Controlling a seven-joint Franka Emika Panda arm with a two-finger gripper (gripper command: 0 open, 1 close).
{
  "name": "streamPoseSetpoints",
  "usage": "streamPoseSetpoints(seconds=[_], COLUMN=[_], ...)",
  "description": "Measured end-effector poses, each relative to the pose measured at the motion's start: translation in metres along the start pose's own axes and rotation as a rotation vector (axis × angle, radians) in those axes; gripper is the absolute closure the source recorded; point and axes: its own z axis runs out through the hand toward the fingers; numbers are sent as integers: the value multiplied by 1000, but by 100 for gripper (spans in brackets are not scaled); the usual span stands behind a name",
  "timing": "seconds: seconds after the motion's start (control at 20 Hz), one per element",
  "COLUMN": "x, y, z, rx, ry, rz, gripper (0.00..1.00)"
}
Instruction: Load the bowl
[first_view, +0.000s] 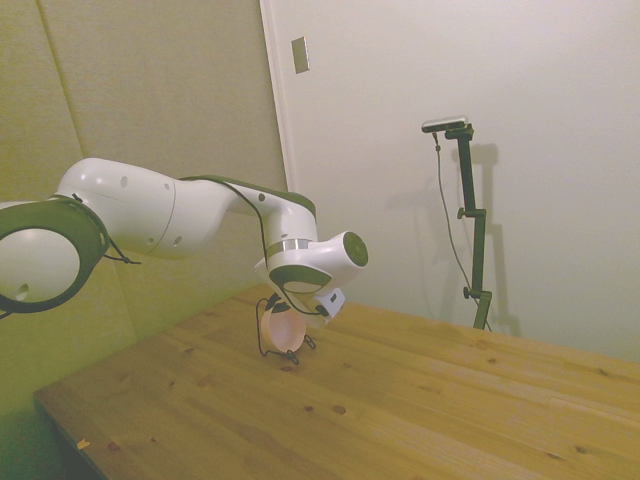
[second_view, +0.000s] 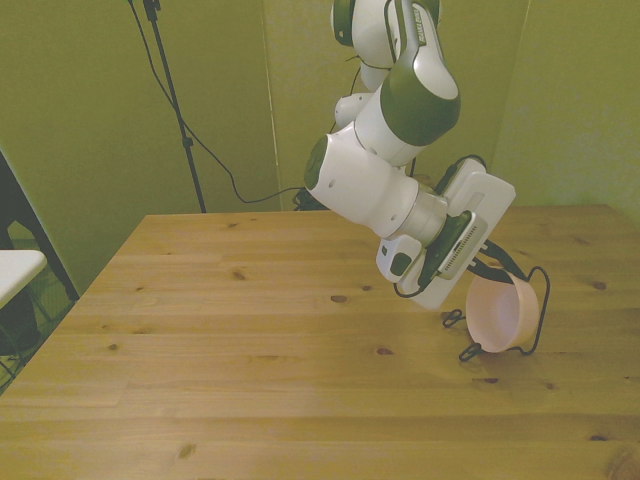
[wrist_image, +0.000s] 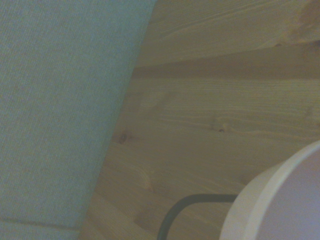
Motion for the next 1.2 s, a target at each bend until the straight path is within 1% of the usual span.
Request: streamPoseSetpoints(seconds=[0.35,0.45,0.55,0.65,0.8,0.9,1.05,1.2], x=[0,-2,-6,-14,-34,-51,-79,-109], y=[0,-1,-2,0,6,9,14,27], z=[0,-4,-17,-38,-75,-93,-107,-109], rx=[0,1,-2,-15,-73,-116,-186,-233], ry=[0,6,25,65,164,231,301,320], rz=[0,-2,-4,-2,25,53,104,141], gripper=[0,0,0,0,0,0,0,0])
